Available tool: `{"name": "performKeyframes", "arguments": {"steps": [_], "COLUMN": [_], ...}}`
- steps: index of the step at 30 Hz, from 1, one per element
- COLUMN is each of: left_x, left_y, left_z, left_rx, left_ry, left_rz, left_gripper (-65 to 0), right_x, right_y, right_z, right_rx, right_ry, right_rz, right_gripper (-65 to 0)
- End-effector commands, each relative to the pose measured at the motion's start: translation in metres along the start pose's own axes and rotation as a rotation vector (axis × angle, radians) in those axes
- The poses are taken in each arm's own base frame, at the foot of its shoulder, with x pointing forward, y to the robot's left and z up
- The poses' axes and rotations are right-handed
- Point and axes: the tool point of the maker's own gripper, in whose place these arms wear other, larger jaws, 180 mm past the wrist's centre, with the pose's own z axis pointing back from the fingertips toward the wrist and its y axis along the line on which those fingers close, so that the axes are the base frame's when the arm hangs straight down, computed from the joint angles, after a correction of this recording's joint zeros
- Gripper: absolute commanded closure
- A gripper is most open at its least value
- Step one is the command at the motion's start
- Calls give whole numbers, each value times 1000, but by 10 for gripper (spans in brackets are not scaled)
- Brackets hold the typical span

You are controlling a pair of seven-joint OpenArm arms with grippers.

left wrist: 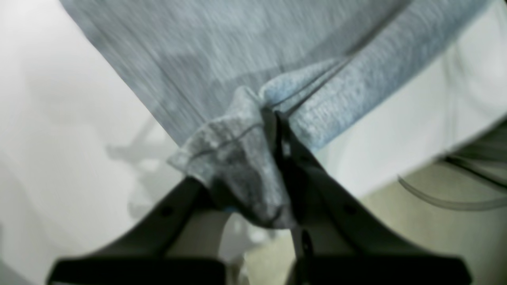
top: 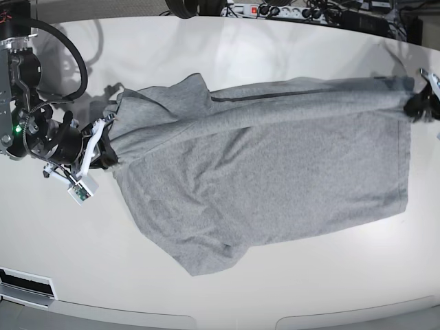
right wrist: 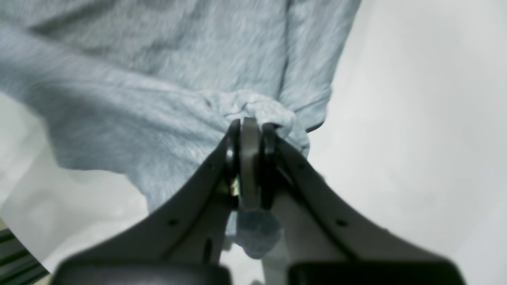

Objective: Layout the t-shirt on the table in an organized manner, then fold the t-shirt properly
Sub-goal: 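Release the shoulder with the right gripper and regrasp the shirt's side edge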

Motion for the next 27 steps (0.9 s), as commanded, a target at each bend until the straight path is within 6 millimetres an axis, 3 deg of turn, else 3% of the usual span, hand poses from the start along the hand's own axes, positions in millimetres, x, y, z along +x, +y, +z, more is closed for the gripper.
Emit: {"name": "performKeyframes", "arguments": {"steps": [1, 10, 11, 13, 15, 17, 20, 23, 27], "left_x": [18, 19, 19, 17, 17, 21, 34, 44, 42], "left_y": [7, 6, 3, 2, 4, 8, 26, 42, 51], "left_z": [7, 6, 6, 6, 7, 10, 16, 19, 21], "left_rx": [18, 11, -5, -11, -5, 2, 81, 159, 199], "left_ry": [-45, -39, -37, -30, -24, -21, -50, -72, -30], "left_rz": [-22, -59, -75, -87, -95, -110, -75, -20, -33], "left_gripper": [0, 0, -52, -227, -353, -365, -364, -364, -364], "right_x": [16, 17, 17, 16, 19, 24, 42, 61, 60], "right_y": [-5, -7, -8, -15, -29, -47, -65, -52, -9], "right_z": [5, 5, 5, 6, 7, 12, 19, 19, 17], "right_rx": [-9, -17, -23, -60, -130, -212, -267, -165, 75], "right_ry": [-50, -52, -51, -45, -37, -31, -46, -72, -46], "right_rz": [19, 12, 10, -8, -27, -43, -77, -61, -44], "right_gripper": [0, 0, 0, -13, -149, -276, -311, -311, -311]}}
